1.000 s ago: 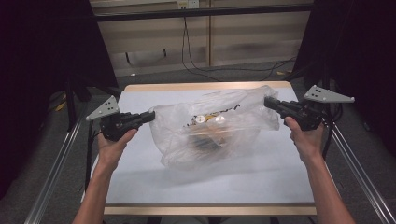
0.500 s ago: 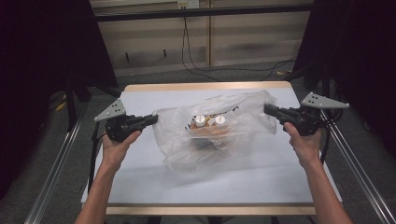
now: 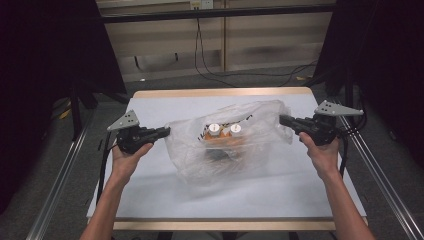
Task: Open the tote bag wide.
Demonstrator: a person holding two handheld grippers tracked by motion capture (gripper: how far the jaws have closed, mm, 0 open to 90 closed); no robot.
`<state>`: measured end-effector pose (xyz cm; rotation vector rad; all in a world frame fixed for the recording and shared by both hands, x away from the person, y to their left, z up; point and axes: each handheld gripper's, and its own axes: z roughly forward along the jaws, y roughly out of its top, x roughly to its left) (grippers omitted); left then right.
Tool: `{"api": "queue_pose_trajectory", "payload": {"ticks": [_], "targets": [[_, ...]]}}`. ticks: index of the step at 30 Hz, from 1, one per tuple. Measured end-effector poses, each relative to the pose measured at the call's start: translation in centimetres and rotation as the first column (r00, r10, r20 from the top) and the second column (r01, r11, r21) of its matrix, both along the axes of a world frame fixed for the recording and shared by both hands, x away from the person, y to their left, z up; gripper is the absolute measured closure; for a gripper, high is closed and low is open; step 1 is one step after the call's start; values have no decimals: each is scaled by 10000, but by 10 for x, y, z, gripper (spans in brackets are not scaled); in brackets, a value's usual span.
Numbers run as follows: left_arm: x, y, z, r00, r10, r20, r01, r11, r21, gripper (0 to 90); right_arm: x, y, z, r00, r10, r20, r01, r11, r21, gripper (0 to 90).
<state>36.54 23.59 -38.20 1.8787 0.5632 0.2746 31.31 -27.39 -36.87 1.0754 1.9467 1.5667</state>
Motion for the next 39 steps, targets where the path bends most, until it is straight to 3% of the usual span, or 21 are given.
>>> {"api": "queue_pose_trajectory", "payload": {"ticks": [3,7,17,21,24,32,38,39], "targets": [[0,0,-5,9999,22,-134,-21,9999,115,886,0,-2,-2,10000,-29,-46,29,10000,-24,894],[0,-1,-9,9999,59,-150,-50,9984,562,887,2,-5,-6,9998,-89,-183,87,9999,-108,895],[1,-4,-26,9974,110,-716,-36,9947,1028,887,6,-1,-14,9982,-46,-591,28,9995,-303,895],[2,-7,-28,9975,0,-700,94,9910,1338,887,7,-1,-19,9974,-16,-722,-23,9986,-534,895],[1,-9,-32,9973,13,-735,108,9862,1650,887,10,-3,-26,9952,-64,-976,-4,9975,-701,896],[6,-2,-45,9932,137,-1158,62,9854,1699,888,13,-3,-42,9867,-123,-1618,-58,9938,-1107,896],[7,-3,-54,9904,241,-1360,69,9748,2228,887,15,-5,-53,9787,-225,-2041,-62,9903,-1391,897],[7,-2,-57,9884,296,-1488,33,9763,2164,888,15,-6,-55,9766,-268,-2132,-52,9889,-1482,897]]}}
